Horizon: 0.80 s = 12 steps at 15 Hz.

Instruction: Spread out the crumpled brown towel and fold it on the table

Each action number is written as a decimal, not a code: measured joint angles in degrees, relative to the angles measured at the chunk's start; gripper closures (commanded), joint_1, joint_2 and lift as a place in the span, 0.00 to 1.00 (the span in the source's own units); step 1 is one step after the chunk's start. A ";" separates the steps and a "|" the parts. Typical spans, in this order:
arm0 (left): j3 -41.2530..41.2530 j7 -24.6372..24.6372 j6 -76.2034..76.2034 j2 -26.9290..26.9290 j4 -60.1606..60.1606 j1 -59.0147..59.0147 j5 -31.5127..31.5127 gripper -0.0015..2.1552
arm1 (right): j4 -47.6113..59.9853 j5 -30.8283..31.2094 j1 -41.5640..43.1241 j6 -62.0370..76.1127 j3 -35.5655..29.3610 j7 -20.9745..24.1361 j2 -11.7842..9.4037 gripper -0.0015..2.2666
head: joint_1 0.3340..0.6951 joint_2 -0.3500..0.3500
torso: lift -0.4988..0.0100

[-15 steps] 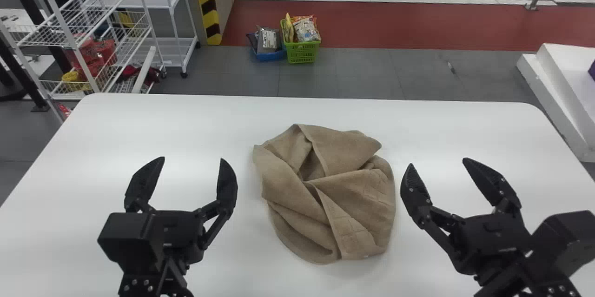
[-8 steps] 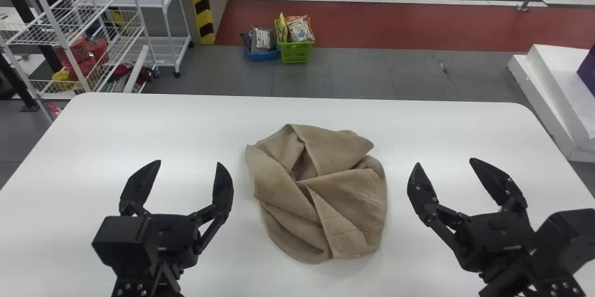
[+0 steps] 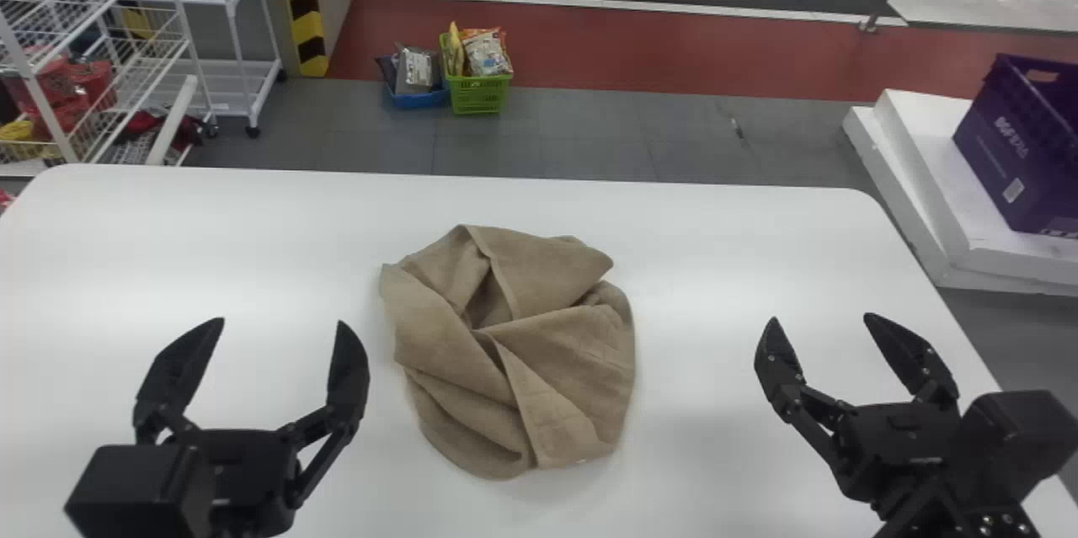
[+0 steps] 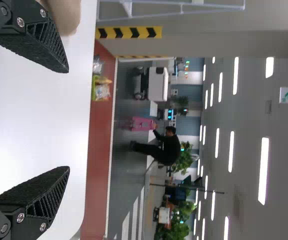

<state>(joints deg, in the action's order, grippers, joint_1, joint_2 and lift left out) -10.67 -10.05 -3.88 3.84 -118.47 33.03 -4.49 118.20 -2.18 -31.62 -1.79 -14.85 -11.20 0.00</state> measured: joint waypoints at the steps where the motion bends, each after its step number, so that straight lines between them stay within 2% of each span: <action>1: -0.27 -0.06 0.29 0.06 0.10 0.14 0.06 0.04 | -1.22 0.00 -0.16 0.16 -2.04 -0.06 0.00 0.06 | 1.00 0.18 | 0.73; 2: -0.64 -0.06 0.62 0.09 0.54 0.14 0.12 0.04 | -2.32 -0.12 -0.34 0.38 -4.00 -0.20 0.00 0.06 | 1.00 0.11 | 0.73; 5: -3.95 -2.59 2.24 1.18 1.73 0.11 -0.04 0.04 | -4.40 -2.10 -0.86 0.56 -9.24 -2.02 0.00 0.06 | 1.00 0.00 | 0.73; 8: -8.65 -5.18 5.69 3.40 1.72 0.18 0.19 0.07 | -4.74 -4.40 -1.29 0.51 -12.30 -2.81 0.00 0.06 | 1.00 0.00 | 0.73; 12: -14.13 -6.65 13.80 5.98 -2.71 1.59 1.68 0.07 | -4.24 -5.22 -1.54 0.77 -12.70 -2.95 0.00 0.06 | 1.00 0.00 | 0.73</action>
<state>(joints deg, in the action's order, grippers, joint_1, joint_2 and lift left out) -24.80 -16.70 9.92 9.83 -121.18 34.62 -2.81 113.96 -7.40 -33.16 -1.02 -27.55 -14.15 0.00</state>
